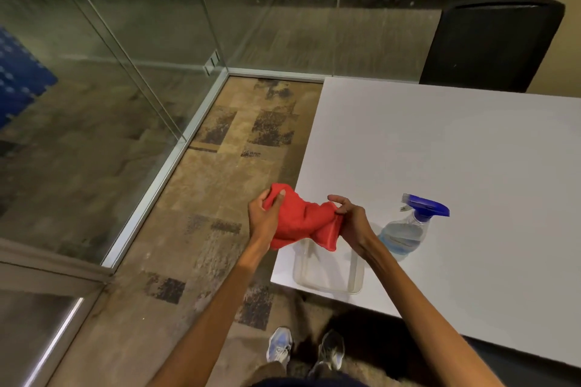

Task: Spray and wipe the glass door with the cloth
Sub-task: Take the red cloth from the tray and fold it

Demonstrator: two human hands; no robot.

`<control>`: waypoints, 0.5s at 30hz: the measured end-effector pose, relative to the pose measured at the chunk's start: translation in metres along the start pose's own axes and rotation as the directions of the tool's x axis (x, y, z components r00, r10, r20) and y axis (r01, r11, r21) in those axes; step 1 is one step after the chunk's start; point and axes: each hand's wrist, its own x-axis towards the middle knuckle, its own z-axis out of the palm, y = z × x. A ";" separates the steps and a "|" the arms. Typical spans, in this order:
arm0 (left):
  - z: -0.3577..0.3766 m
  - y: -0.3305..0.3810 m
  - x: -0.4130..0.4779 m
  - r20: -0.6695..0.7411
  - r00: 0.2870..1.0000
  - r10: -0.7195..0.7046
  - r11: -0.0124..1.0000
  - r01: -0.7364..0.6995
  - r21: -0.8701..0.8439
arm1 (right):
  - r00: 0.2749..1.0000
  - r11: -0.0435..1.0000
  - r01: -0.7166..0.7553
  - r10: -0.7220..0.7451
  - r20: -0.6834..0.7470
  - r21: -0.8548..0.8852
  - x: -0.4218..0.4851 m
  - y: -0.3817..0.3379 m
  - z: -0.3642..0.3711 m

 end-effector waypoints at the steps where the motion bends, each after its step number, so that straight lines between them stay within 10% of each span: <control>1: -0.005 0.002 -0.002 -0.001 0.999 0.036 0.999 -0.036 -0.004 | 0.999 1.000 -0.018 0.017 0.039 0.019 0.000 -0.003 0.005; 9: -0.049 0.015 -0.014 -0.059 0.987 0.147 0.987 -0.150 -0.056 | 0.915 0.874 -0.003 0.198 0.351 -0.486 0.015 -0.003 0.057; 15: -0.104 0.018 -0.025 -0.107 0.971 0.212 0.964 -0.226 -0.138 | 0.790 0.875 -0.003 0.299 0.536 -0.483 0.006 0.001 0.115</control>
